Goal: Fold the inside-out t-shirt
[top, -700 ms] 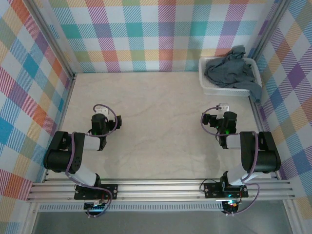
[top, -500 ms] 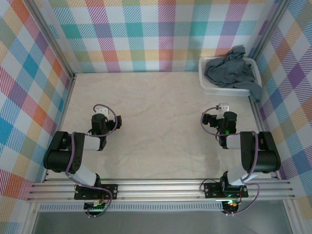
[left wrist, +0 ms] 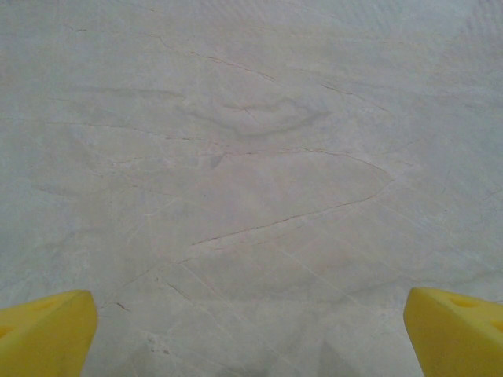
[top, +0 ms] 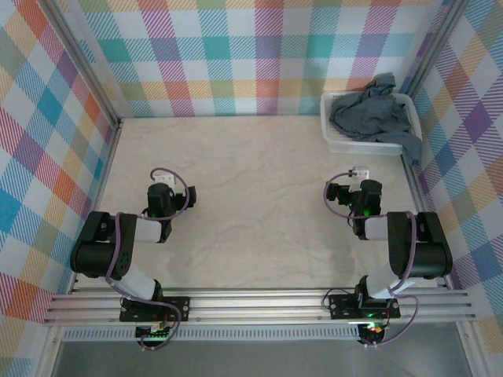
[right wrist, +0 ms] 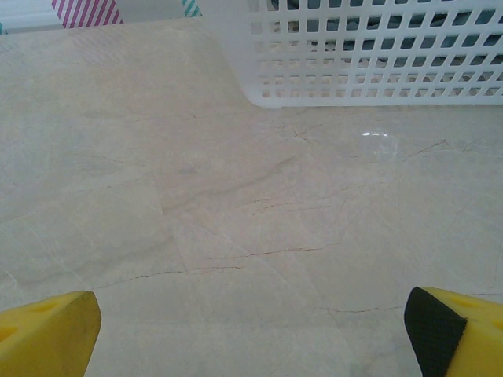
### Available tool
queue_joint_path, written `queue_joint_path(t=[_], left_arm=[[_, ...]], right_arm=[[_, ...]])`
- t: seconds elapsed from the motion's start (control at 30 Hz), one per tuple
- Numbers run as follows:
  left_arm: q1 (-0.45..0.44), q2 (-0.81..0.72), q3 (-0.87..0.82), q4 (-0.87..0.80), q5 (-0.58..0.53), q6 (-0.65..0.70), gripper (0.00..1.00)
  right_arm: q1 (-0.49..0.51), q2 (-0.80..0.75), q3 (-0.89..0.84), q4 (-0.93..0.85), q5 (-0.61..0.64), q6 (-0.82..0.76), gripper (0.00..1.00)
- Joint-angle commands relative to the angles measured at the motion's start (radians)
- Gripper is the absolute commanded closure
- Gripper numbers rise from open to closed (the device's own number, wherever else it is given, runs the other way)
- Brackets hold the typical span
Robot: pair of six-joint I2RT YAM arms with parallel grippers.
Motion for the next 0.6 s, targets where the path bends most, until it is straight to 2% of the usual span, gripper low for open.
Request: queue_joint_path(t=[0.0,0.07,0.13,0.23,0.33,0.43,0.57], left_arm=[[0.014,-0.020,0.022,0.012,0.017,0.018,0.00],[0.002,-0.069,0.038,-0.058,0.002,0.025,0.00],[-0.017,-0.178,0.035,-0.144,-0.055,0.019,0.00],[-0.046,-0.390,0.064,-0.311,-0.104,-0.066,0.00],[-0.092,-0.502,0.183,-0.530,-0.048,-0.179,0.00],[-0.202,-0.506,0.312,-0.695,0.042,-0.196,0.00],[-0.354,-0.477,0.399,-0.804,0.083,-0.150,0.00]], right_arm=[[0.001,-0.086,0.038,-0.072,0.035,0.014,0.00],[0.001,-0.196,0.110,-0.310,0.049,0.038,0.00],[0.000,-0.282,0.285,-0.659,0.099,0.204,0.00],[0.001,-0.229,0.605,-1.074,-0.010,0.313,0.00],[0.001,-0.060,0.896,-1.268,-0.060,0.342,0.00],[-0.001,0.108,1.096,-1.312,0.048,0.358,0.00],[-0.026,0.353,1.343,-1.355,0.166,0.347,0.00]])
